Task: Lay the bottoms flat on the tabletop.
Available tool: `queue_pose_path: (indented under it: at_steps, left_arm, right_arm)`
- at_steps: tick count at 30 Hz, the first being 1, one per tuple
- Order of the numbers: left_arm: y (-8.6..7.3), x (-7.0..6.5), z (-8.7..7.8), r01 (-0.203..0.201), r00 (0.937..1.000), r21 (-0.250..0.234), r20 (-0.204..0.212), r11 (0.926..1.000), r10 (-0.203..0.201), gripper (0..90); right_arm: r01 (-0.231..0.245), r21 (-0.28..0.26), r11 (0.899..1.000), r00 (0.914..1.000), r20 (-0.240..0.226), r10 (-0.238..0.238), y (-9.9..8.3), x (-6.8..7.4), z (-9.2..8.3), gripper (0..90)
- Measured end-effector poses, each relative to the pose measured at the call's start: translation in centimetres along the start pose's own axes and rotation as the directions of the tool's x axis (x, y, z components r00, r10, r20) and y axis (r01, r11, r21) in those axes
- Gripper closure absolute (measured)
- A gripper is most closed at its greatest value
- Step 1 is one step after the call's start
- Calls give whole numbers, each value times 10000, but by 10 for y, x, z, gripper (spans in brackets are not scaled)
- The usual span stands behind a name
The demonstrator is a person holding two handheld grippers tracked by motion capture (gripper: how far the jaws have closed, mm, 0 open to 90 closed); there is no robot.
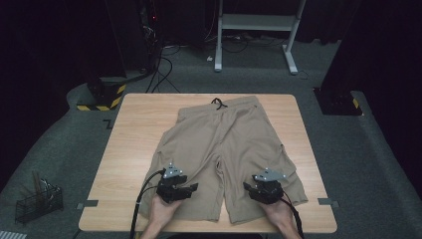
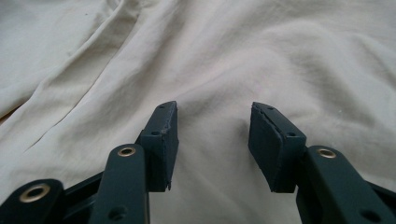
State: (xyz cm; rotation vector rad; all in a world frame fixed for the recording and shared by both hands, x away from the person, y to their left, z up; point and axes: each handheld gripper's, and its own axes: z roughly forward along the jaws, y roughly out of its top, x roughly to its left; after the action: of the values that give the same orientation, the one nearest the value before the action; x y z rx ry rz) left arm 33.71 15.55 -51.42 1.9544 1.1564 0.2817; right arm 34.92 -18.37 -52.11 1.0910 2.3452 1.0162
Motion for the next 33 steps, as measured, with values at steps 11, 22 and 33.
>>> queue_pose_path:
  at_steps: [11,22,33]
  left_arm:
    - [47,66,19,264,9610,38,-2756,9996,-244,413]
    - [84,120,53,948,9369,1126,-3459,9891,-504,554]
    - [78,72,50,-557,9929,2402,-889,9691,791,888]
  right_arm:
    - [-406,-149,9991,9989,208,409,7,-13,6,518]
    - [-314,34,9995,9985,442,312,11,-19,14,521]
    - [-208,38,9998,9990,399,206,9,-19,11,518]
